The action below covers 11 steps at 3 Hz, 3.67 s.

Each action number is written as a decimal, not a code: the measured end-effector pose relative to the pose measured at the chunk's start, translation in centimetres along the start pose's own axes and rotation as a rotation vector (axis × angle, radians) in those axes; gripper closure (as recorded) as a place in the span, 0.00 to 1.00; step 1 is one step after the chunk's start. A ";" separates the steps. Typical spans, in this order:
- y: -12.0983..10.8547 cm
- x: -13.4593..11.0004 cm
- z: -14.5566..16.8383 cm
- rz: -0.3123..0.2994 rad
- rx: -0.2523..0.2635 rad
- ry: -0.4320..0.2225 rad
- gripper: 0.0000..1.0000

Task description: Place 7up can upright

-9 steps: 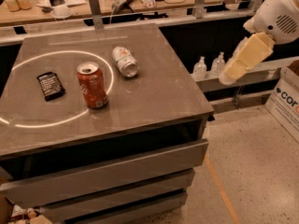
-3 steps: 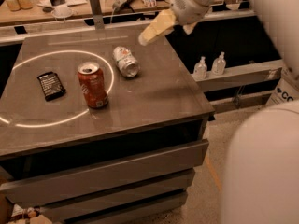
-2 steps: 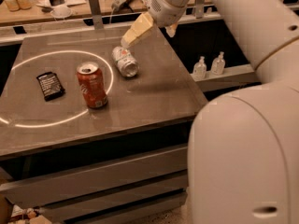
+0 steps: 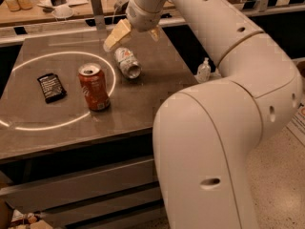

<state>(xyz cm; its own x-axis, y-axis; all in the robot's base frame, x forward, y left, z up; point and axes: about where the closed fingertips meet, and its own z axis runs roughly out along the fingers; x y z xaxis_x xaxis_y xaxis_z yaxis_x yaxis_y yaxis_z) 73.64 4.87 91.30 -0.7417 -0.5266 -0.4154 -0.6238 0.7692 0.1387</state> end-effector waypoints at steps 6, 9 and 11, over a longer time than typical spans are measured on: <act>3.7 -4.3 1.6 -0.252 -0.047 -0.035 0.90; 3.5 -3.8 -6.6 -0.500 -0.222 -0.561 1.00; 3.4 -2.8 -4.2 -0.502 -0.223 -0.662 1.00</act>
Offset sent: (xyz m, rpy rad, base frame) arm 0.0339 0.0195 -0.0590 -0.1550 0.0753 -0.0061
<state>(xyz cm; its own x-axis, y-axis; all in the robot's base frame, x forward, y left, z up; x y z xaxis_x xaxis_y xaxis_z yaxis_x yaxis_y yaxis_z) 72.58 7.51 96.72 -0.1116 -0.4122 -0.9042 -0.9247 0.3763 -0.0574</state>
